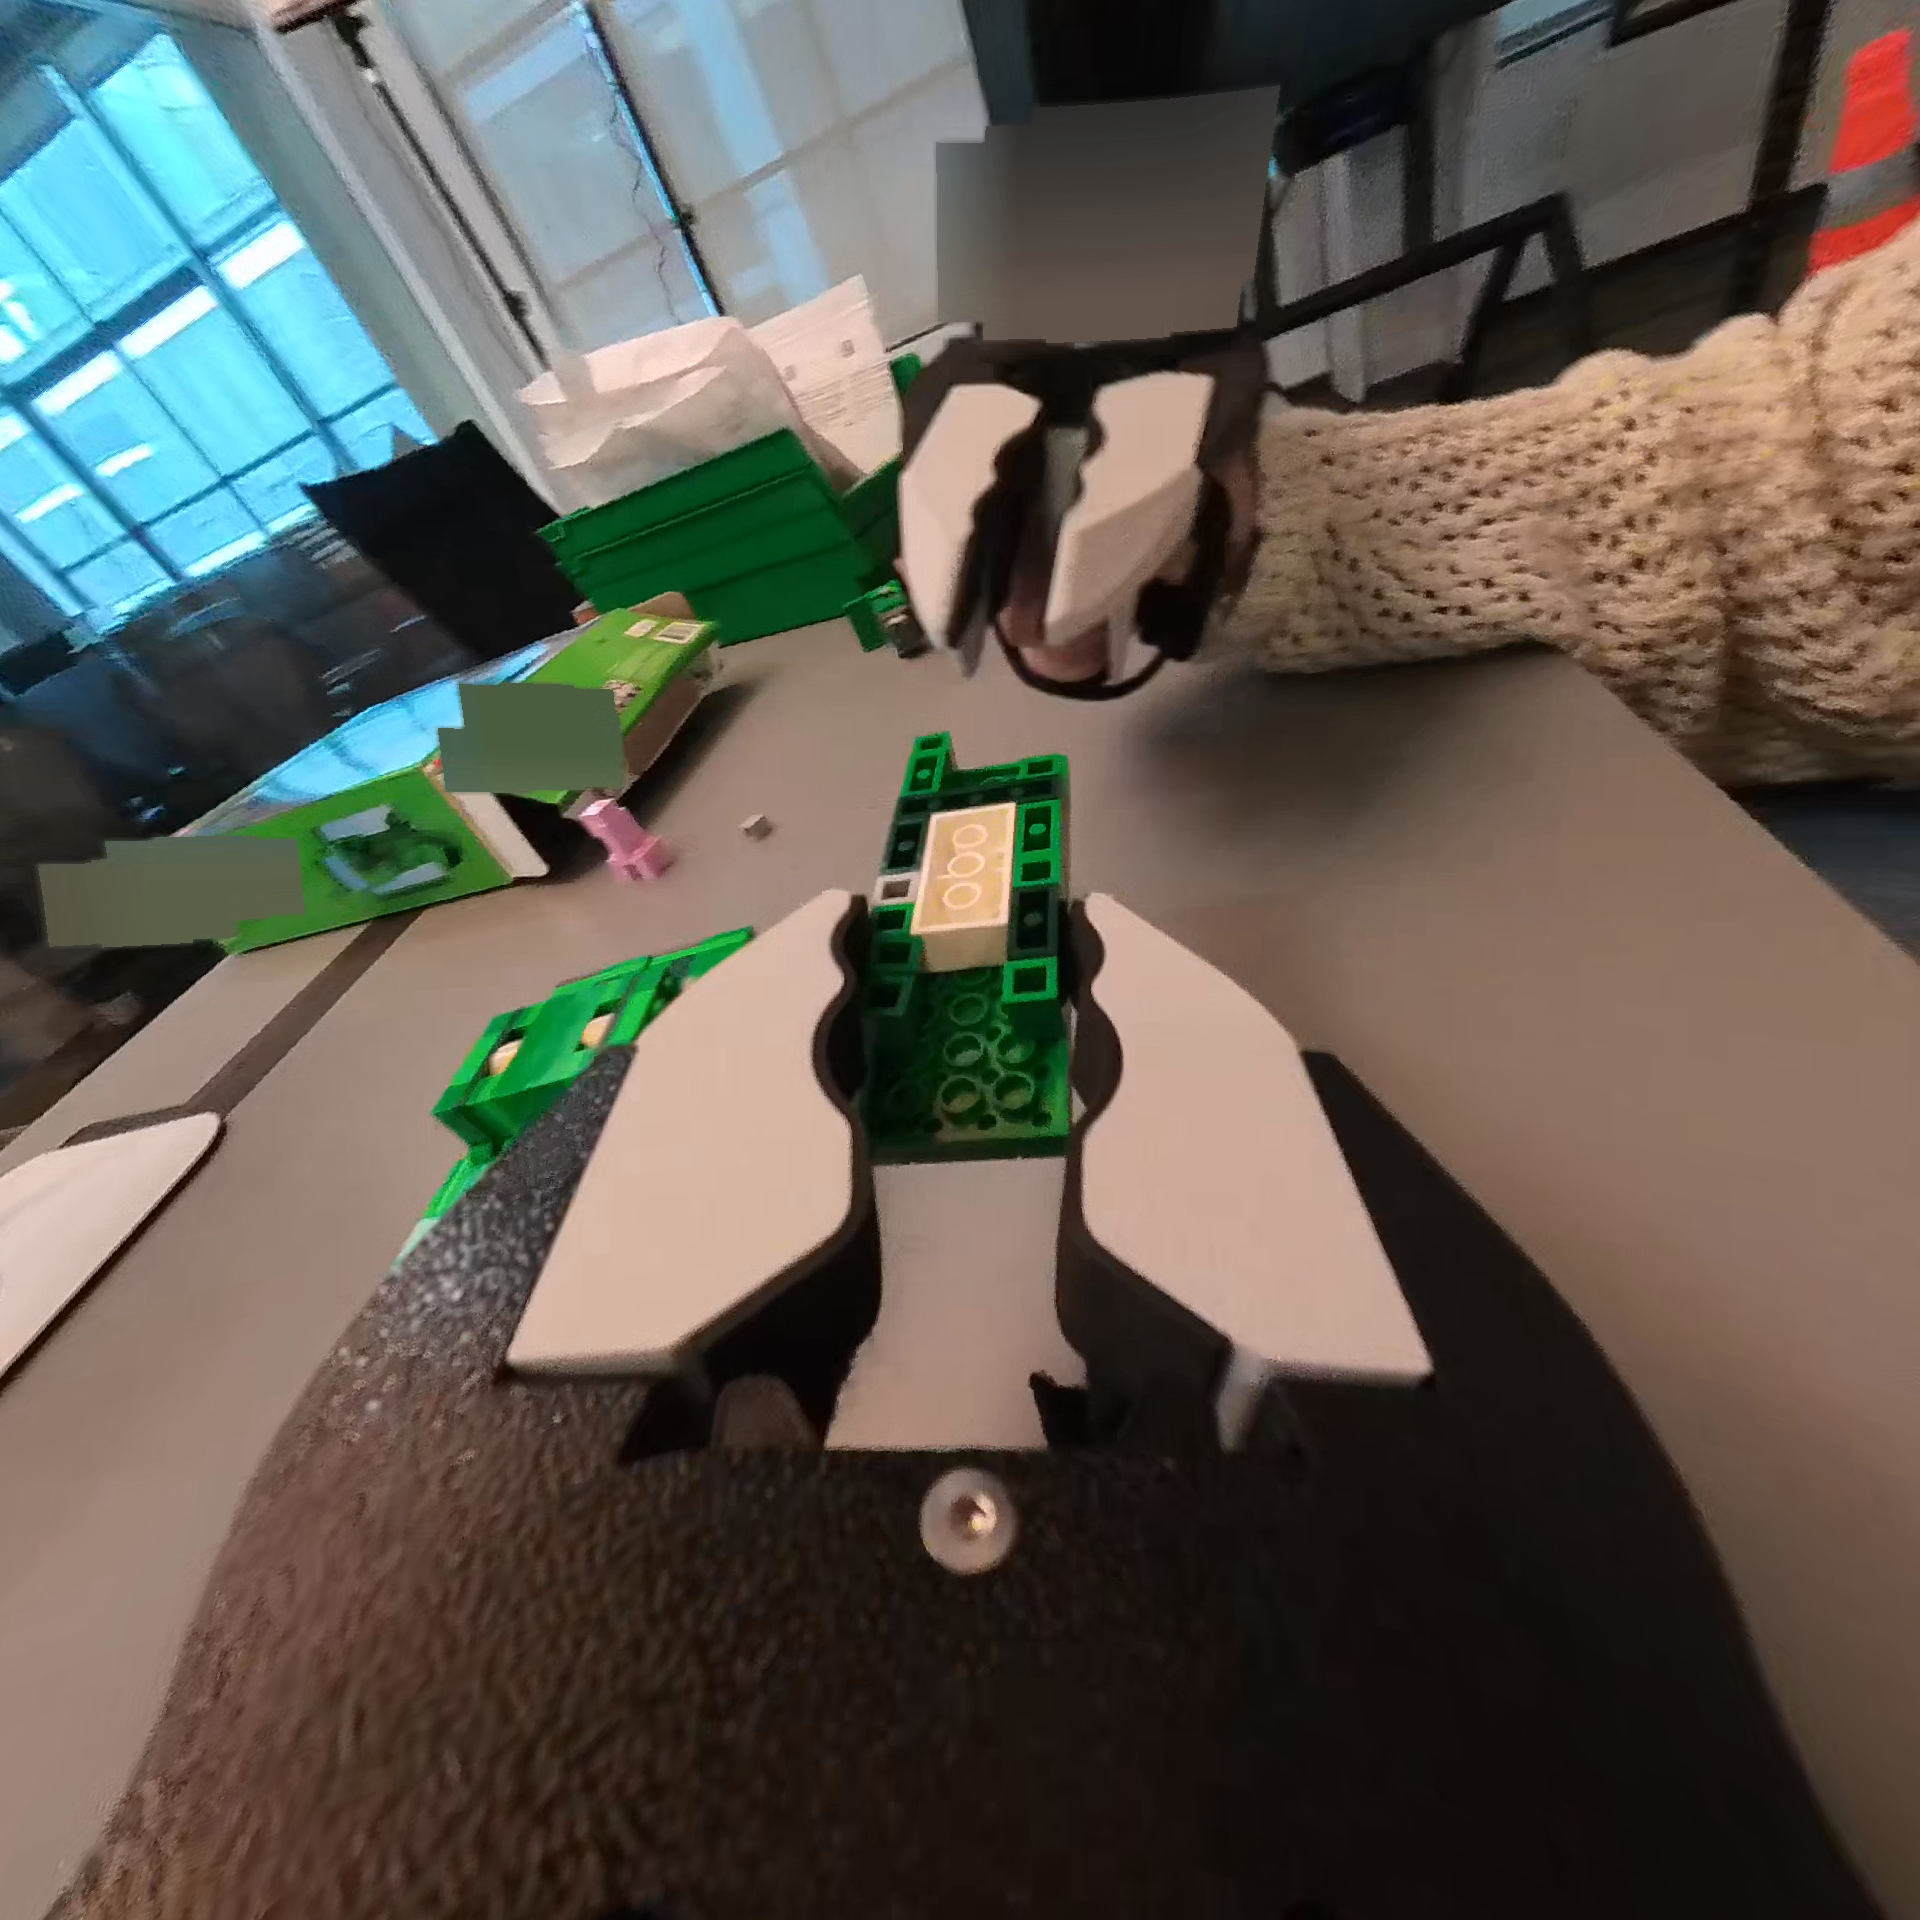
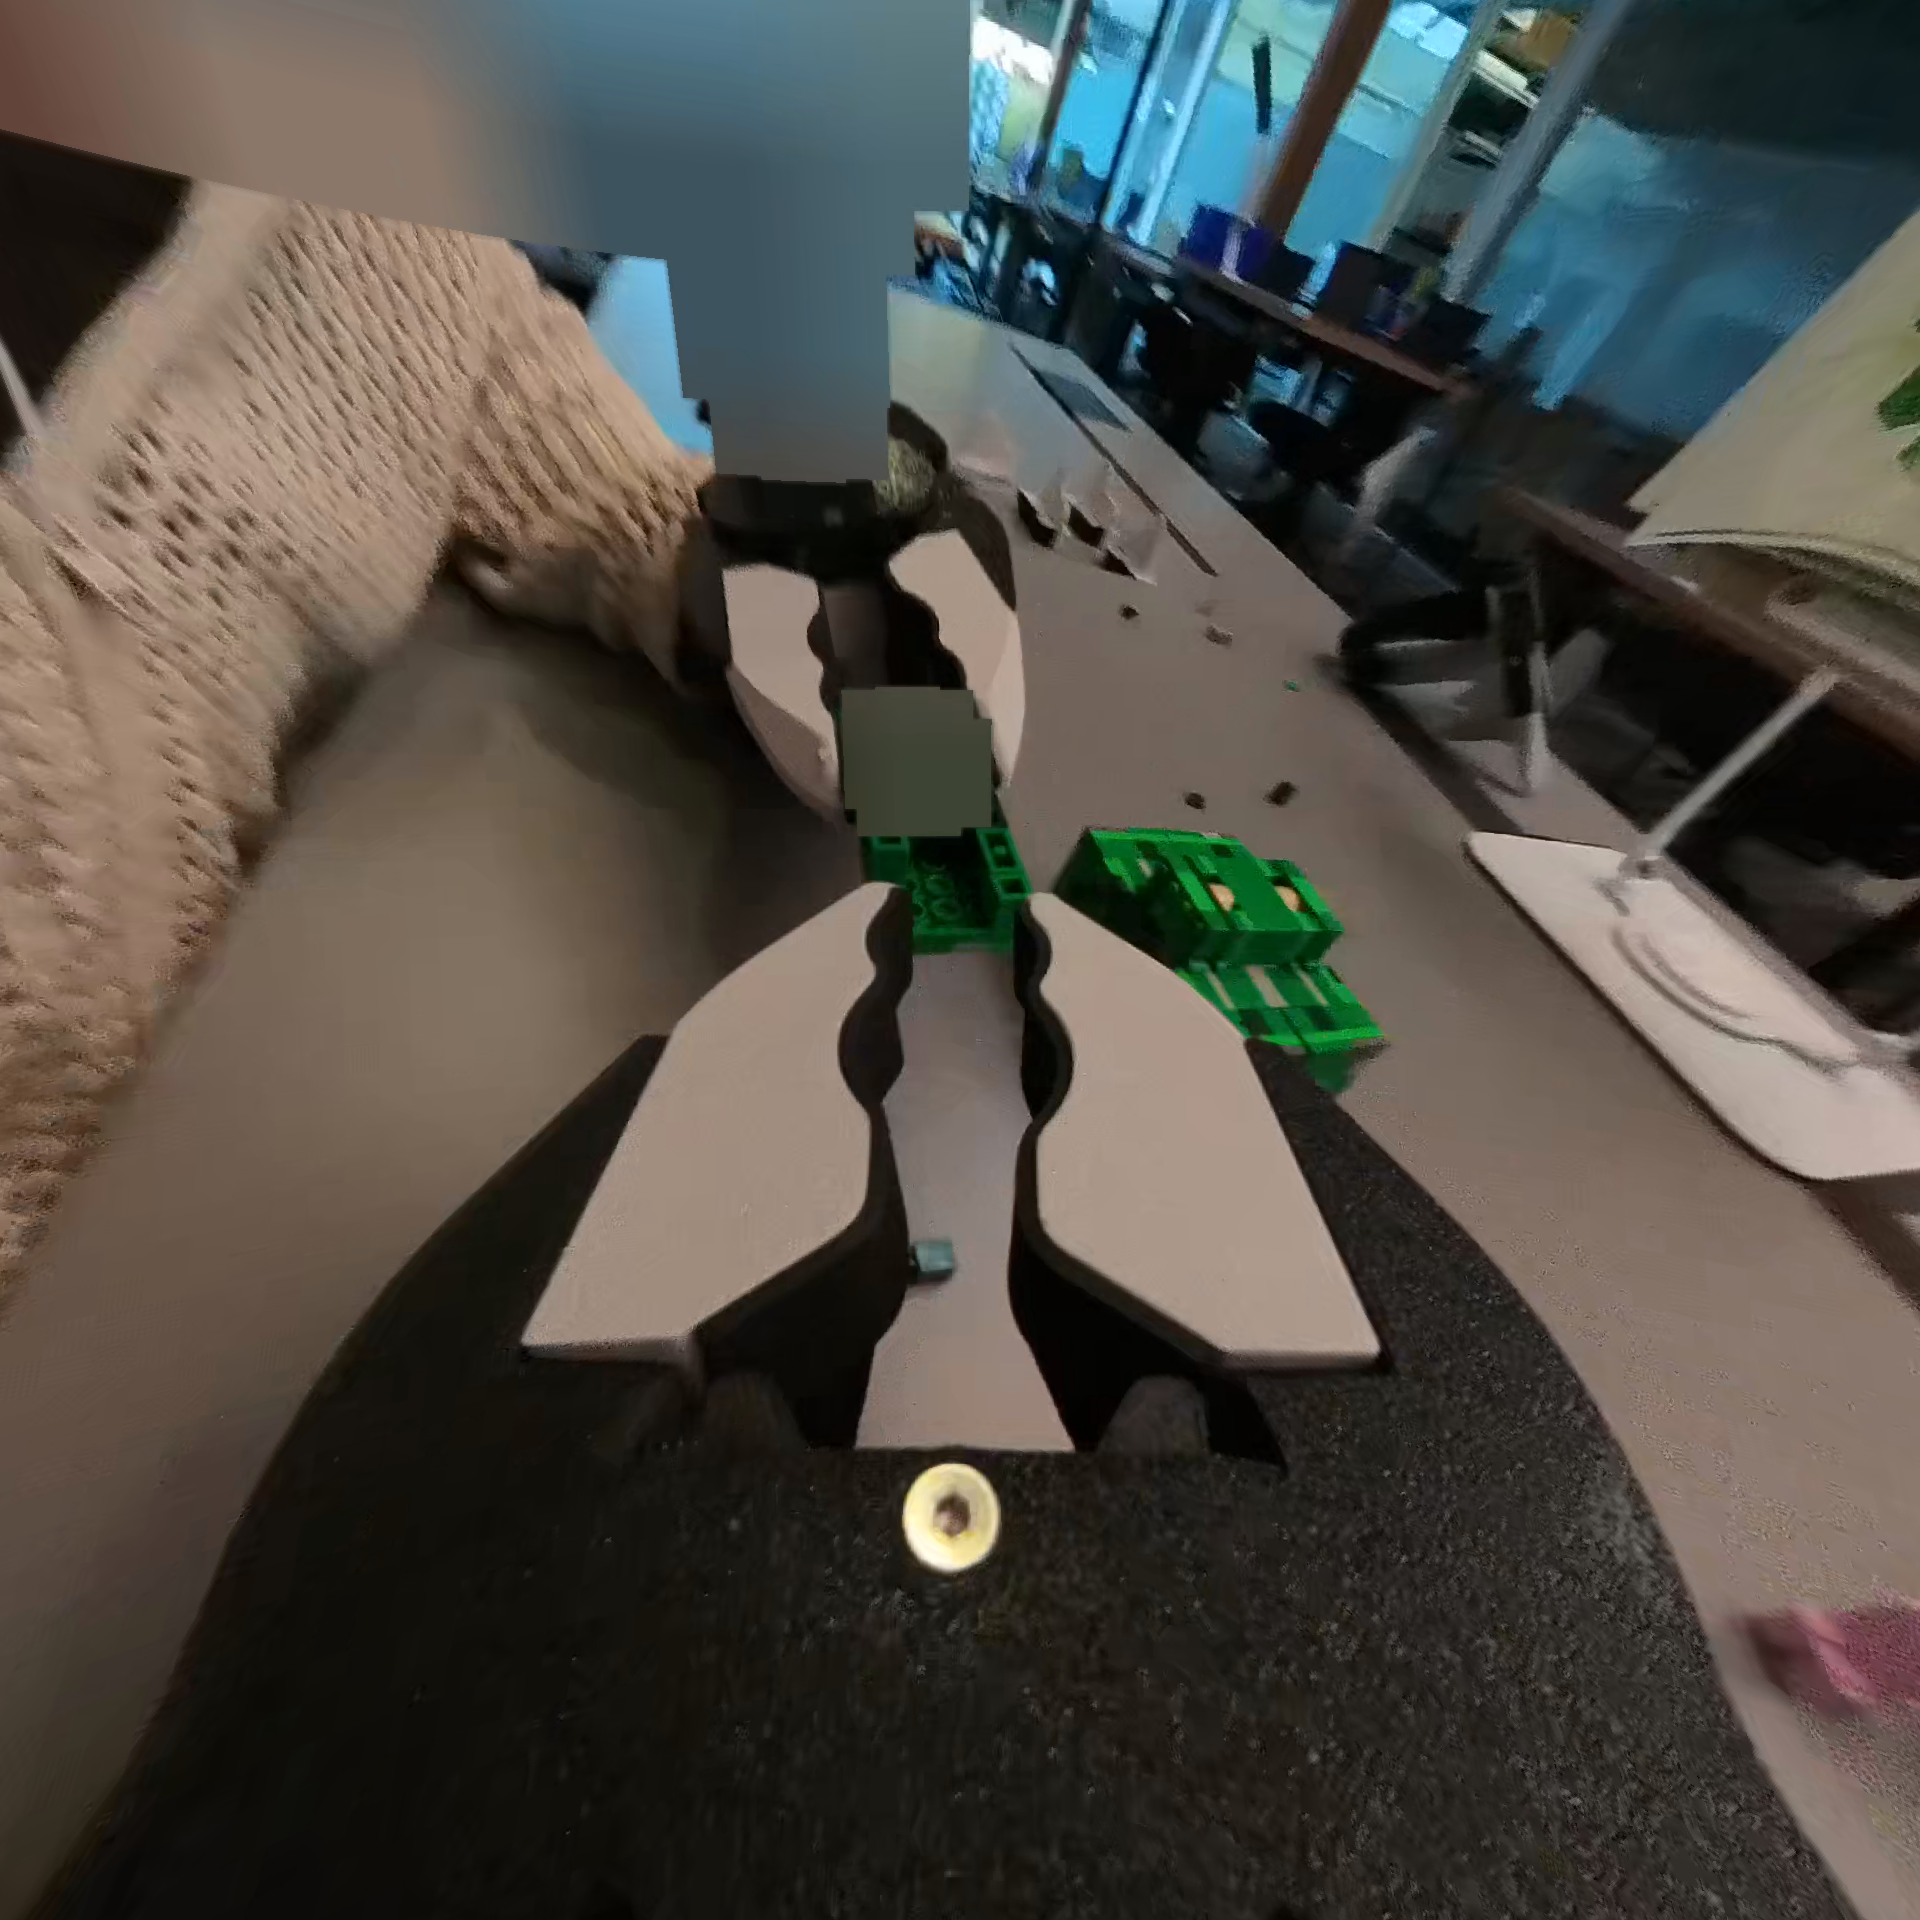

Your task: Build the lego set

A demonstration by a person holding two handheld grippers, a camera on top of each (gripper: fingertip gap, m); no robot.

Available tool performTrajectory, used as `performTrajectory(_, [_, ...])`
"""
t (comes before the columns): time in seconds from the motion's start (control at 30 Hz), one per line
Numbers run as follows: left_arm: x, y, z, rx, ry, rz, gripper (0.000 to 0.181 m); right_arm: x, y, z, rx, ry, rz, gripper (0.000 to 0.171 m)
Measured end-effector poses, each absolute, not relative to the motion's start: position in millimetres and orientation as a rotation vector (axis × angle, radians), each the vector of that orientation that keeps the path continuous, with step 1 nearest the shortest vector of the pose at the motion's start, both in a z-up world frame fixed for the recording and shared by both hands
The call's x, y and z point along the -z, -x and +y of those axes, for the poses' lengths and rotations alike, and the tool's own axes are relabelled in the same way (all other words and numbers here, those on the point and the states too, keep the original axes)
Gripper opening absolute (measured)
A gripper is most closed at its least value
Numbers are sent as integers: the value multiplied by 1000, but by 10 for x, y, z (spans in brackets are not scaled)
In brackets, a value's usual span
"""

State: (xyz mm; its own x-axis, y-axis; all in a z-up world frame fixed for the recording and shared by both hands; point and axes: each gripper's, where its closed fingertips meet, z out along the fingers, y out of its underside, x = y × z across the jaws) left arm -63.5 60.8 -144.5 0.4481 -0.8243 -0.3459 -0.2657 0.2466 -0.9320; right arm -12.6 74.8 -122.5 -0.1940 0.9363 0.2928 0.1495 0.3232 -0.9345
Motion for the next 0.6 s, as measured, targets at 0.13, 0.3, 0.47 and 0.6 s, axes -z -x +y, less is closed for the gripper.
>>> performTrajectory(0.13, [1467,535,436,565,1245,1189,36,1279,147,638,-1077,1010,-1642,19])
performTrajectory(0.3, [1461,490,356,582,1207,1217,36,1417,192,516,-1097,1024,-1733,12])
performTrajectory(0.47, [1456,495,379,574,1230,1192,36,1408,201,544,-1107,1047,-1712,8])
performTrajectory(0.6, [1444,526,435,558,1264,1149,36,1397,238,626,-1066,1093,-1662,8])
